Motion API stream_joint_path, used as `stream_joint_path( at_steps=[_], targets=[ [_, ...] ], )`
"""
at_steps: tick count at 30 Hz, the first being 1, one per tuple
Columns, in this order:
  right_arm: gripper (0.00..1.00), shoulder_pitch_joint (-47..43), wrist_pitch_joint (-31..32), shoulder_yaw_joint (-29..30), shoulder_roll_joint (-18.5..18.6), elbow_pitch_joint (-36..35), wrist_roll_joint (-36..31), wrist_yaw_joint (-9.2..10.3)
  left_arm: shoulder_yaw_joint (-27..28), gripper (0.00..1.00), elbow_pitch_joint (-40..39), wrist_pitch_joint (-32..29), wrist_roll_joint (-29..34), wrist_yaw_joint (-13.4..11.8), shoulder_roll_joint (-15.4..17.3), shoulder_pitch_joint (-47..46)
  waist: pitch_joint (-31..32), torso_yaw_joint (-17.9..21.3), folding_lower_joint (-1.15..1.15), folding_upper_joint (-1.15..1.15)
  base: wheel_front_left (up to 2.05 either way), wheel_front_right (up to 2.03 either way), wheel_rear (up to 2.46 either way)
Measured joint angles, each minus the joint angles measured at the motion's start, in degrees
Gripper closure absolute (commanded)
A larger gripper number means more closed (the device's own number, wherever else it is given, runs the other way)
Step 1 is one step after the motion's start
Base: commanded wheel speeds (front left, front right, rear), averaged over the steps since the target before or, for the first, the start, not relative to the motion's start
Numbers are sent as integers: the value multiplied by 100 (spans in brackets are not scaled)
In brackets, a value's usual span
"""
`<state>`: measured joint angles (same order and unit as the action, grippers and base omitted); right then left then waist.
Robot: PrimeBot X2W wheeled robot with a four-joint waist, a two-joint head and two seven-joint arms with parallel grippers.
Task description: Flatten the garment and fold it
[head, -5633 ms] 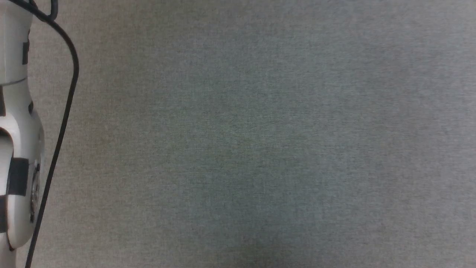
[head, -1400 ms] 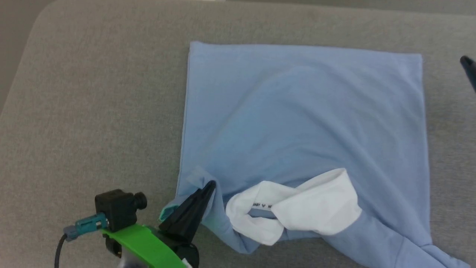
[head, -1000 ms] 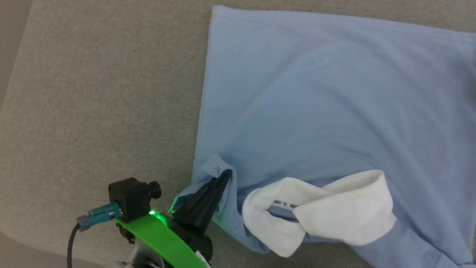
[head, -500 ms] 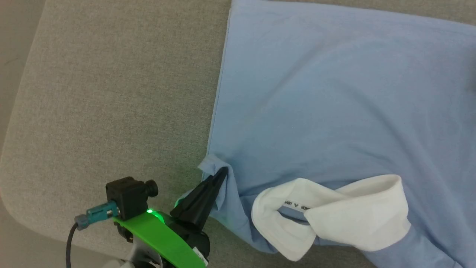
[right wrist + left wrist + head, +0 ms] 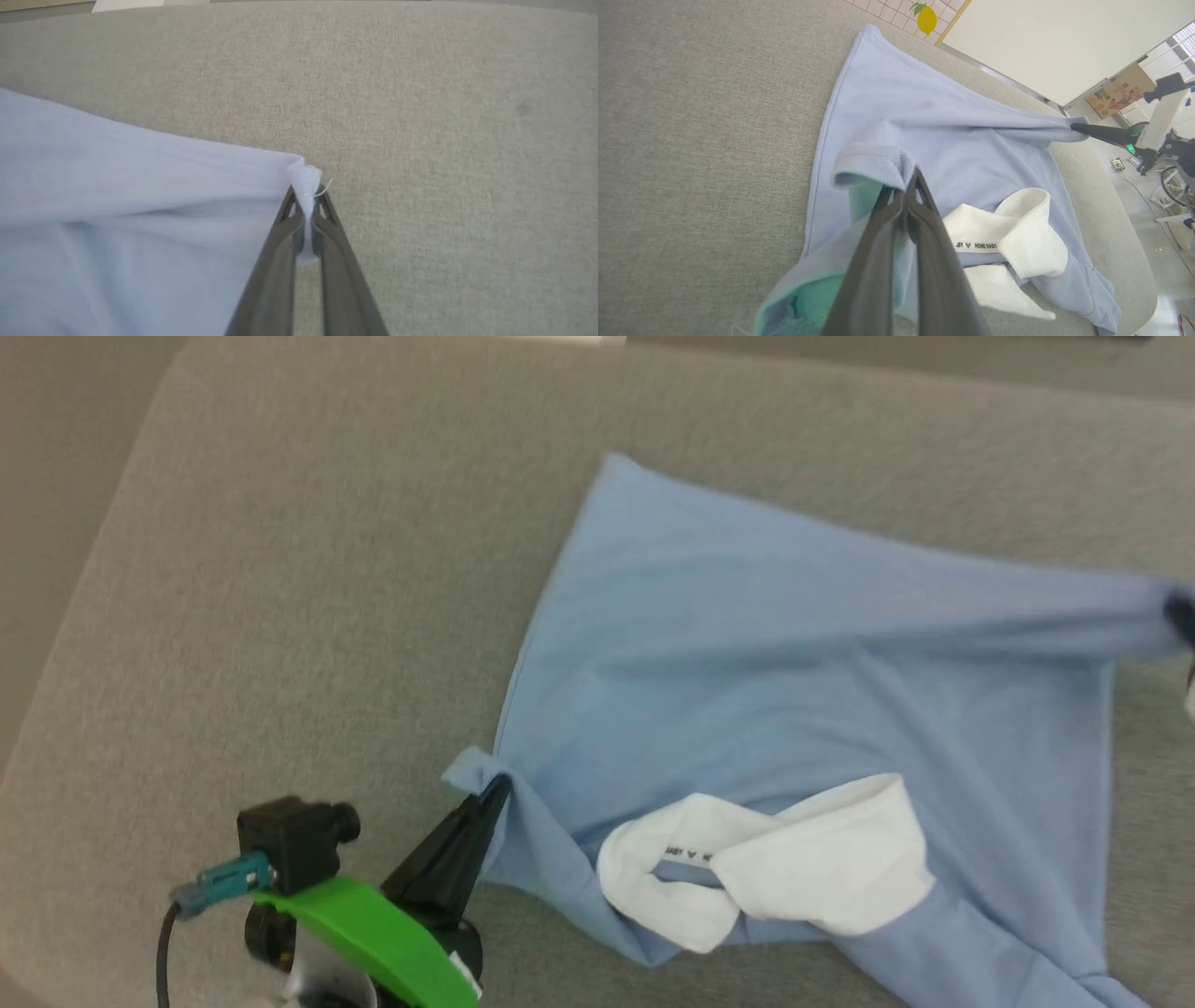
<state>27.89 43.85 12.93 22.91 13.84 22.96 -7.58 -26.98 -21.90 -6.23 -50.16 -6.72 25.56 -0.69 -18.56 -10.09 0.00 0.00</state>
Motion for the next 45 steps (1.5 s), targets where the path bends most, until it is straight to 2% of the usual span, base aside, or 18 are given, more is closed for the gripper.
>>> stream_joint_path(
  at_steps=[3, 6, 12, 17, 20, 25, 29, 33, 34, 35, 36, 38, 39, 40, 41, 42, 45],
  targets=[
    [100, -673, -2, 109, 43, -361, 241, 0, 21, 100, 8, 2, -1, -100, 20, 240, 319, 148, 0, 0, 0, 0, 0],
    [100, -1447, 3, 388, -80, -826, 458, 0, 48, 100, -30, 38, -31, -180, 44, 486, 601, 320, 0, 0, 0, 0, 0],
    [100, -3122, 148, 1178, -641, -1716, 697, 0, 93, 100, -187, 69, -93, -278, 136, 795, 947, 756, 0, 0, 0, 0, 0],
    [100, -4145, 98, 1428, -1322, -2191, 705, 0, 179, 100, -301, 69, -134, -346, 203, 892, 1070, 990, 0, 0, 0, 0, 0],
    [100, -4402, -216, 1252, -1553, -2114, 582, 0, 200, 100, -341, 66, -137, -366, 240, 921, 1095, 1066, 0, 0, 0, 0, 0],
    [100, -4356, -945, 873, -1601, -1523, 282, 0, 212, 100, -400, -21, -148, -421, 302, 943, 1157, 1123, 0, 0, 0, 0, 0],
    [100, -4033, -1477, 808, -1578, -850, 126, 0, 198, 100, -433, -63, -165, -446, 315, 945, 1204, 1154, 0, 0, 0, 0, 0],
    [100, -3819, -1691, 915, -1571, -553, 119, 0, 153, 100, -445, -77, -178, -443, 311, 940, 1195, 1119, 0, 0, 0, 0, 0],
    [85, -3788, -1690, 936, -1539, -566, 119, 0, 136, 100, -442, -77, -178, -442, 309, 939, 1190, 1103, 0, 0, 0, 0, 0],
    [80, -3769, -1685, 973, -1496, -615, 125, 0, 120, 100, -435, -77, -178, -435, 304, 937, 1183, 1087, 0, 0, 0, 0, 0],
    [62, -3755, -1629, 1018, -1449, -716, 152, 0, 100, 100, -425, -76, -178, -421, 296, 932, 1174, 1068, 0, 0, 0, 0, 0],
    [54, -3737, -1480, 1043, -1340, -1039, 252, 0, 66, 100, -401, -74, -179, -382, 259, 912, 1156, 1026, 0, 0, 0, 0, 0],
    [43, -3730, -1360, 1027, -1245, -1272, 293, 1, 46, 100, -385, -71, -179, -353, 235, 894, 1145, 1000, 0, 0, 0, 0, 0],
    [16, -3722, -1266, 1012, -1171, -1466, 336, 1, 32, 100, -372, -67, -179, -335, 219, 882, 1135, 978, 0, 0, 0, 0, 0],
    [4, -3700, -1146, 1005, -1091, -1710, 420, 1, 20, 100, -357, -63, -179, -323, 192, 871, 1123, 949, 0, 0, 0, 0, 0],
    [0, -3654, -1021, 989, -1023, -1958, 504, 1, -2, 100, -342, -47, -179, -292, 167, 862, 1109, 917, 0, 0, 0, 0, 0],
    [0, -3357, -736, 850, -847, -2559, 635, 1, -59, 100, -296, -14, -177, -235, 129, 810, 1057, 822, 0, 0, 0, 0, 0]
  ],
)
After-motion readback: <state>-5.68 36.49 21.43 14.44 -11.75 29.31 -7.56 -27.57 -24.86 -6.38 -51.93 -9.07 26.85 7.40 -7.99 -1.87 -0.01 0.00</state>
